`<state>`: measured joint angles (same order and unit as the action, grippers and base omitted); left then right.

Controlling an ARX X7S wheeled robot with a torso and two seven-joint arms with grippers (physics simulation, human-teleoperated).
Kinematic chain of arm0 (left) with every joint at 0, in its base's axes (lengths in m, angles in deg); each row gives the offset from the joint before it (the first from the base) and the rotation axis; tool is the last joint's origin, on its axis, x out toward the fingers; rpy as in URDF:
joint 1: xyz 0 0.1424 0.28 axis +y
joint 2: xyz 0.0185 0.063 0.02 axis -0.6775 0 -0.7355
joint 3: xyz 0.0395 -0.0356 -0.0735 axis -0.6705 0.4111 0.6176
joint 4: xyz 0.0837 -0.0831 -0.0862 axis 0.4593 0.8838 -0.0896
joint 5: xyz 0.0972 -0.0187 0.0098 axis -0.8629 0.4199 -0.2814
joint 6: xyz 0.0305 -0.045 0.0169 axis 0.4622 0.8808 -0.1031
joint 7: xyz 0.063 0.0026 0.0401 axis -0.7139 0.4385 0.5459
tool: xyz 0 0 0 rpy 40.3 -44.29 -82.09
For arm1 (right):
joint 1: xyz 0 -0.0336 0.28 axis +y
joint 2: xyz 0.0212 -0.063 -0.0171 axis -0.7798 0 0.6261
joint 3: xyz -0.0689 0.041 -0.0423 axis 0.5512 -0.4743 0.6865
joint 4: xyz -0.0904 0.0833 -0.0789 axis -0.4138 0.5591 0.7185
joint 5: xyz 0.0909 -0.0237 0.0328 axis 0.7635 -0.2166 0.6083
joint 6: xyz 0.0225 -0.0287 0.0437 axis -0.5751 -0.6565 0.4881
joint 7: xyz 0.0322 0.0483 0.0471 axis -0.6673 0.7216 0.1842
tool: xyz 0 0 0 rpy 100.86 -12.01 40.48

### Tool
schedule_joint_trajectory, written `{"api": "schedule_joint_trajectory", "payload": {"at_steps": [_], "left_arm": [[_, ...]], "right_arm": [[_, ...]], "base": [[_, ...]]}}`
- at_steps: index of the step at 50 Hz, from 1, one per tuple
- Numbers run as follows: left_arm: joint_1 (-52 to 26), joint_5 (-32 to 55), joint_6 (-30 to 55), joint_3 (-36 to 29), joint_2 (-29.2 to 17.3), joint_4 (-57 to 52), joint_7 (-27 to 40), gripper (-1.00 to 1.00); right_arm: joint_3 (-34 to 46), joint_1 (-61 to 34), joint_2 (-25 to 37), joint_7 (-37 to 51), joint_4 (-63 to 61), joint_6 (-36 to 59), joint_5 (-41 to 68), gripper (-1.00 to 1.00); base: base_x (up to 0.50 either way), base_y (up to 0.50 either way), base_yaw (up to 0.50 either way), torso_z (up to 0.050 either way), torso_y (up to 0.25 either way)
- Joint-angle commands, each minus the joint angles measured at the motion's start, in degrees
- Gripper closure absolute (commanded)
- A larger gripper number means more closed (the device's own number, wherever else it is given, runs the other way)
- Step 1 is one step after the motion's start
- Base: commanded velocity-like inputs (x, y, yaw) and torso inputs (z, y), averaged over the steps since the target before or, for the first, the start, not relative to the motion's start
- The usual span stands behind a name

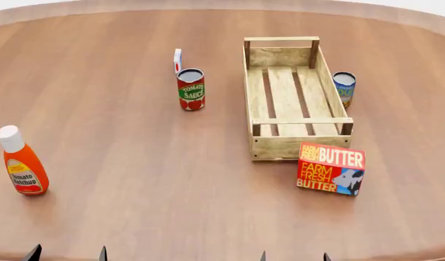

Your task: Pick up the butter and put it in the tray.

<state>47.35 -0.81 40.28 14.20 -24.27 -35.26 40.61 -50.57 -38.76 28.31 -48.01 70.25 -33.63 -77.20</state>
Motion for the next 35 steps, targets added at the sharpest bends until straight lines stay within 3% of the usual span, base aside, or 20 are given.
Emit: {"api": "schedule_joint_trajectory", "payload": {"at_steps": [1, 6, 8, 20, 27, 35], "left_arm": [[0.5, -4.2, 1.2, -2.2, -1.3, -0.8, 3.4, -1.00], [0.6, 3.5, 2.1, -1.6, -1.5, -2.0, 1.6, -1.00], [0.1, 1.3, 0.3, -2.4, -2.1, -1.5, 3.4, -1.00], [-2.5, 4.6, 12.1, -1.6, -4.9, -25.4, 5.1, -1.00], [0.1, 5.3, 18.6, -1.6, -7.5, -40.5, 5.1, -1.00], [-0.7, 8.3, 23.8, 0.1, -8.1, -48.5, 6.3, -1.00]], "right_arm": [[1.1, 0.3, 0.8, 1.1, -0.5, 0.0, 1.1, -1.00], [2.1, 0.6, 1.9, 2.4, -0.6, -0.2, 2.3, -1.00], [1.9, 0.5, 2.2, 3.5, -0.8, -0.1, 2.4, -1.00], [3.6, 1.7, 4.9, 6.7, -32.1, 15.7, -0.3, -1.00], [5.9, -0.5, 6.0, 7.0, -48.0, 26.9, -2.7, -1.00], [8.8, -0.2, 6.9, 7.7, -55.3, 31.9, -5.0, -1.00]], "base": [[0.00, 0.00, 0.00, 0.000, 0.000], [0.00, 0.00, 0.00, 0.000, 0.000], [0.00, 0.00, 0.00, 0.000, 0.000], [0.00, 0.00, 0.00, 0.000, 0.000], [0.00, 0.00, 0.00, 0.000, 0.000], [0.00, 0.00, 0.00, 0.000, 0.000]]}}
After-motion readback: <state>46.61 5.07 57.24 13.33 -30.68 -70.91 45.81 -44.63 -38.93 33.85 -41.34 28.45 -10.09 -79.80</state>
